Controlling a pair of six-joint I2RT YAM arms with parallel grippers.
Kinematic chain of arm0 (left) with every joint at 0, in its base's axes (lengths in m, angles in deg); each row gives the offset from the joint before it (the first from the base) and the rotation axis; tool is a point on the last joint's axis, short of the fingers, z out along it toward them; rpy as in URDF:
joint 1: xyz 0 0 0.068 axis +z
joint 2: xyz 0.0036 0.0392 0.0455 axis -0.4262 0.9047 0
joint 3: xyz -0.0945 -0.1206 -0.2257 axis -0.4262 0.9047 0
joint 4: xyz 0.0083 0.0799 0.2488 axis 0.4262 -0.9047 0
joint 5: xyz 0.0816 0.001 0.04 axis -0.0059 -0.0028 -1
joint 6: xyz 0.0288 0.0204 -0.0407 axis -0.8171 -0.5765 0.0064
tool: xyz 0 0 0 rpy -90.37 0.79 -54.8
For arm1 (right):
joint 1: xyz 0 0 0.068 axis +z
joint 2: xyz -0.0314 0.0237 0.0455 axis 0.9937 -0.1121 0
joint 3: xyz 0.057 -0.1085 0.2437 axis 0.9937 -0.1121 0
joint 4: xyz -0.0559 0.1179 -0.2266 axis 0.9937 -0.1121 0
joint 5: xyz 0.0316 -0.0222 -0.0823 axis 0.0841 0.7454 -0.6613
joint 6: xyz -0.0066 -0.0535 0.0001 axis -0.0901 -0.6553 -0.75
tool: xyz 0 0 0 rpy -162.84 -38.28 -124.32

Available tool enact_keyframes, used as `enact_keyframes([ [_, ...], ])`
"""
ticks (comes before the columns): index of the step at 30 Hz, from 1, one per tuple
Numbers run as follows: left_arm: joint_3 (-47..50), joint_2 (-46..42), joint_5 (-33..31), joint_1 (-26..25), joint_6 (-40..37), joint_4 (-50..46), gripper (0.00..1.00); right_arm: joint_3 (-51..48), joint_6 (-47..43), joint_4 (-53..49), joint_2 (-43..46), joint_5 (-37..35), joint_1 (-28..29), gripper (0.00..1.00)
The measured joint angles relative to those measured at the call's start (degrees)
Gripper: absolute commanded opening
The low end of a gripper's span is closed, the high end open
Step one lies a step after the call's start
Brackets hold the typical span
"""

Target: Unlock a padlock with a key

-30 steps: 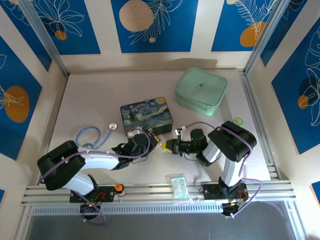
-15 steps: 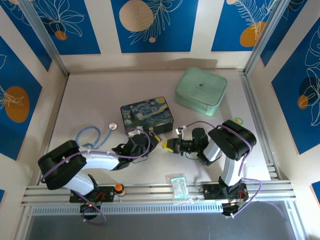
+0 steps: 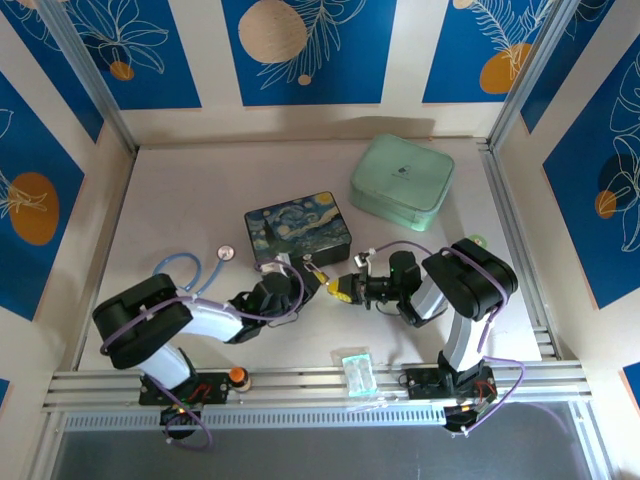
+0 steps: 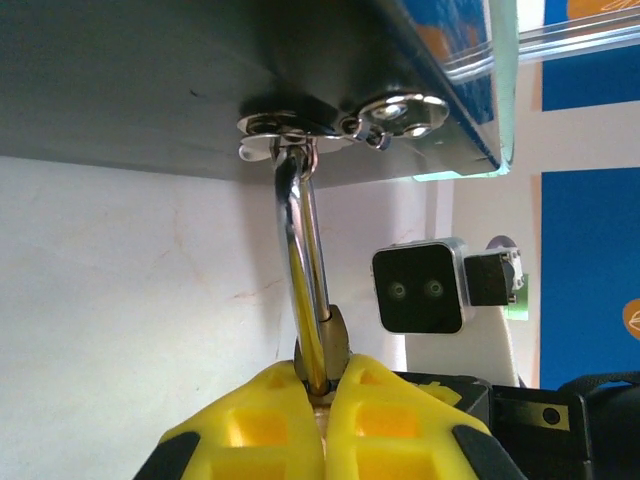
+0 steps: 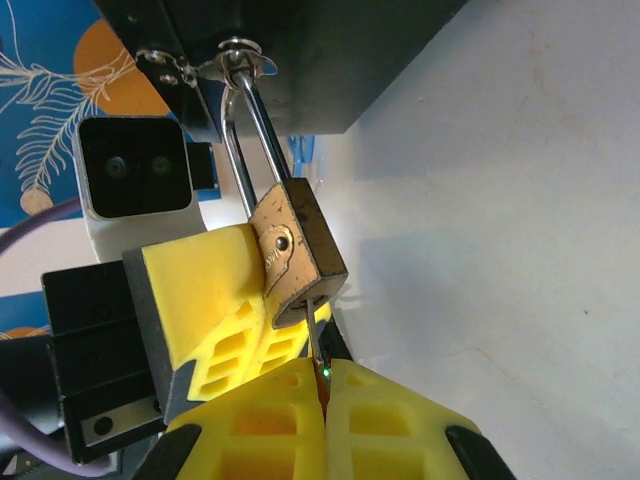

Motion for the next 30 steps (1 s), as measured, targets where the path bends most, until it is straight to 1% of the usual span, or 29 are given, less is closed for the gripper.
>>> enact_keyframes([
  [5, 0.1, 0.3, 0.2, 0.0, 0.4, 2.3, 0.00, 0.6, 0.5, 0.0, 0.0, 2.1, -1.2, 0.00],
  [12, 0.1, 0.3, 0.2, 0.0, 0.5, 2.8, 0.00, 1.4, 0.5, -0.3, 0.0, 3.4, -1.4, 0.00],
  [14, 0.1, 0.3, 0.1, 0.0, 0.5, 2.7, 0.00, 1.6, 0.5, -0.5, 0.0, 3.4, -1.3, 0.04],
  [17, 0.0, 0.3, -0.3, -0.2, 0.5, 2.4, 0.00, 1.6, 0.6, -1.0, 0.0, 3.4, -1.3, 0.14],
  [20, 0.0, 0.3, -0.1, -1.2, 0.6, 2.3, 0.00, 1.9, 0.4, -1.2, 0.2, 3.0, -0.9, 0.21],
  [23, 0.0, 0.3, -0.6, -1.3, 0.6, 2.5, 0.00, 1.7, -0.1, -2.9, 1.1, 2.2, -0.8, 0.24],
  [30, 0.0, 0.4, -0.8, -1.7, 0.8, 3.3, 0.00, -0.6, -2.2, -6.3, 5.4, -1.6, 0.1, 0.26],
])
